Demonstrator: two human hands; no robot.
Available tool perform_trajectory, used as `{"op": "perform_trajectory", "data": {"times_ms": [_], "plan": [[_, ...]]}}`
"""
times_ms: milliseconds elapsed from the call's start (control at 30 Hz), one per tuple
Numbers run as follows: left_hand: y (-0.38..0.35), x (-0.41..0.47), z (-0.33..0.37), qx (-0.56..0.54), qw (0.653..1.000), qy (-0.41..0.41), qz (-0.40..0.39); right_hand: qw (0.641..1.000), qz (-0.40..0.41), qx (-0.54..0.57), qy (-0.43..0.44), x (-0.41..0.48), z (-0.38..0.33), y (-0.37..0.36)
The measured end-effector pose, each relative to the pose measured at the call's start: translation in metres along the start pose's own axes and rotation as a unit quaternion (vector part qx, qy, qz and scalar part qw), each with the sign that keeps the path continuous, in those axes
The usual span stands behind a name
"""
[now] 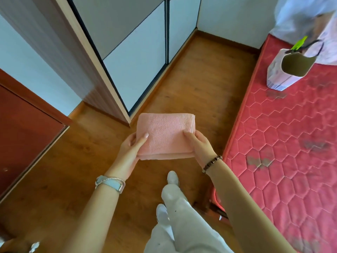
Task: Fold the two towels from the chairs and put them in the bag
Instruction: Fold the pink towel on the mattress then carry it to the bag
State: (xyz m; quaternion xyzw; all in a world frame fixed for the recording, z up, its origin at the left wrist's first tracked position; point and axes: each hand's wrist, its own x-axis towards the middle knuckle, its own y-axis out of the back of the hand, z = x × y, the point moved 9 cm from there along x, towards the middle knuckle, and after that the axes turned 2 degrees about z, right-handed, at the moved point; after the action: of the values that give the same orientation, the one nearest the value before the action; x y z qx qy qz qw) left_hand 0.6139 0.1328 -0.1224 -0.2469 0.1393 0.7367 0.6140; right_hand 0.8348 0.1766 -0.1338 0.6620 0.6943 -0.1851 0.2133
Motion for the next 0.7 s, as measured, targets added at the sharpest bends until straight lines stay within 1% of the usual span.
{"op": "perform_trajectory", "data": {"times_ms": [200, 400, 700], "plan": [[-0.039, 0.064, 0.025, 0.020, 0.998, 0.004, -0.053, 0.999, 0.046, 0.016, -0.004, 0.047, -0.020, 0.033], [-0.097, 0.146, 0.065, 0.063, 0.993, -0.002, -0.097, 0.994, 0.088, 0.058, -0.007, 0.110, -0.056, 0.077], [-0.191, 0.235, 0.130, 0.109, 0.987, -0.049, -0.110, 0.988, 0.127, 0.087, -0.008, 0.194, -0.121, 0.149]]}}
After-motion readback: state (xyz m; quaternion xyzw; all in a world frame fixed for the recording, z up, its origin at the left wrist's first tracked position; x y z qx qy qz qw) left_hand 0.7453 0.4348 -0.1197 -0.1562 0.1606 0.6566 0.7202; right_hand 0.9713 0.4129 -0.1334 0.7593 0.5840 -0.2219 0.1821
